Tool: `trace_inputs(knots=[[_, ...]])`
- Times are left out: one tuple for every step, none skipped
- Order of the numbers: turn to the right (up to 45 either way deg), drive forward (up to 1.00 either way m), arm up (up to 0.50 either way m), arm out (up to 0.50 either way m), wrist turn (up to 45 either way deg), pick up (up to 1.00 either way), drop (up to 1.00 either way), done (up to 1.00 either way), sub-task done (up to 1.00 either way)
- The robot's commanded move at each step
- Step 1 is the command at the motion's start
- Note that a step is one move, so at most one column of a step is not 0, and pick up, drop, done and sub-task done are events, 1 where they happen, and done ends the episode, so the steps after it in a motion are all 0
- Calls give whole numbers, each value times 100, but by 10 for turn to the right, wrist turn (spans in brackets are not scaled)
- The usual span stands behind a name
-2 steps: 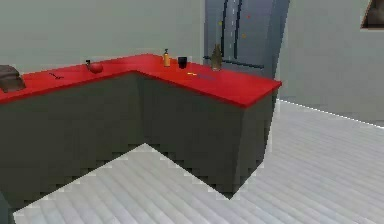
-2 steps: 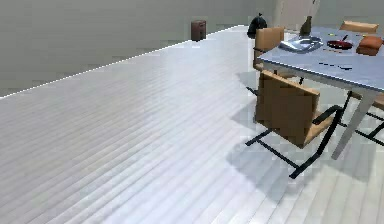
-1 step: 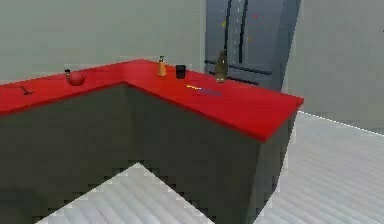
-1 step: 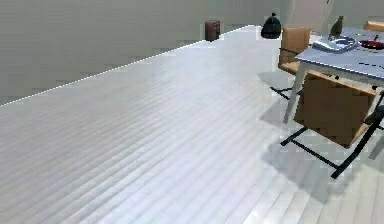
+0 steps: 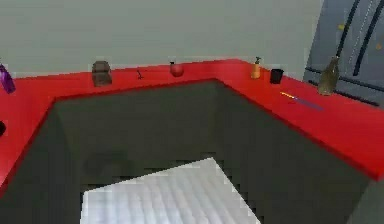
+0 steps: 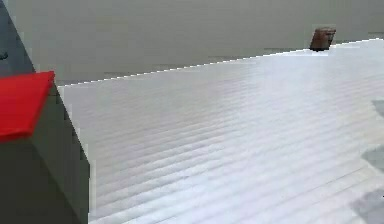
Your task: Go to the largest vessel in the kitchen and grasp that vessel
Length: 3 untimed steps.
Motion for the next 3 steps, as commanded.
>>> trace_inputs(knots=[[0, 100, 0, 0, 0, 0, 0, 0, 0], [-60, 0, 0, 0, 0, 0, 0, 0, 0], [0, 10, 0, 0, 0, 0, 0, 0, 0]])
